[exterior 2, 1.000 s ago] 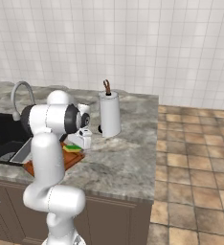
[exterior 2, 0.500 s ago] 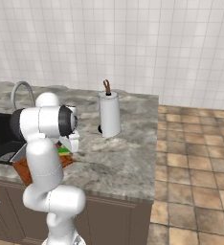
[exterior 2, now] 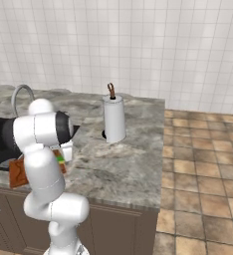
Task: Pick up the sponge from the counter and clean the cutting board by briefly scrubbing or pressing down on the cutting board. Once finished, release the sponge.
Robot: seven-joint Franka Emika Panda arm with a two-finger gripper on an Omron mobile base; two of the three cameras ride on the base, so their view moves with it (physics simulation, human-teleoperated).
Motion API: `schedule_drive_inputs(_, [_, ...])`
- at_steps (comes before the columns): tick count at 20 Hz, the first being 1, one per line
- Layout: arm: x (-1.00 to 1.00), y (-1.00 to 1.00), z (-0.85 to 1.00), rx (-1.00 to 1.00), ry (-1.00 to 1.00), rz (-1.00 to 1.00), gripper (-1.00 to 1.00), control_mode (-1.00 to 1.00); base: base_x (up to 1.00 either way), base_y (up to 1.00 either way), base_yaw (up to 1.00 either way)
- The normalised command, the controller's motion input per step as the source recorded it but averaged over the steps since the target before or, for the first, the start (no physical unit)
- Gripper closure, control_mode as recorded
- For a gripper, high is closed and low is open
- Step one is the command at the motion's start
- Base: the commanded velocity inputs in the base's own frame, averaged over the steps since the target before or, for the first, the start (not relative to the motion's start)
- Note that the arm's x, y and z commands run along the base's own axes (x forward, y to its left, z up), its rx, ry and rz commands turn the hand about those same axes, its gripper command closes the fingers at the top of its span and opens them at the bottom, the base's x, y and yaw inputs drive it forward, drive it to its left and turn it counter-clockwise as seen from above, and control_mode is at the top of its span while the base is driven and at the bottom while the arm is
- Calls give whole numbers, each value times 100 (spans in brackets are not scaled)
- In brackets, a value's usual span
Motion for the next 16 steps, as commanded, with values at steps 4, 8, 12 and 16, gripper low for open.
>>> schedule_drive_inputs(4, [-21, 30, 0, -9, -6, -8, 100, -100, 0, 0, 0])
schedule_drive_inputs(8, [-18, 27, 0, -9, -9, -9, 100, -100, 0, 0, 0])
schedule_drive_inputs(12, [0, -7, 3, -8, -3, -8, 100, -100, 0, 0, 0])
schedule_drive_inputs(16, [0, -52, 11, -7, 0, -5, 100, -100, 0, 0, 0])
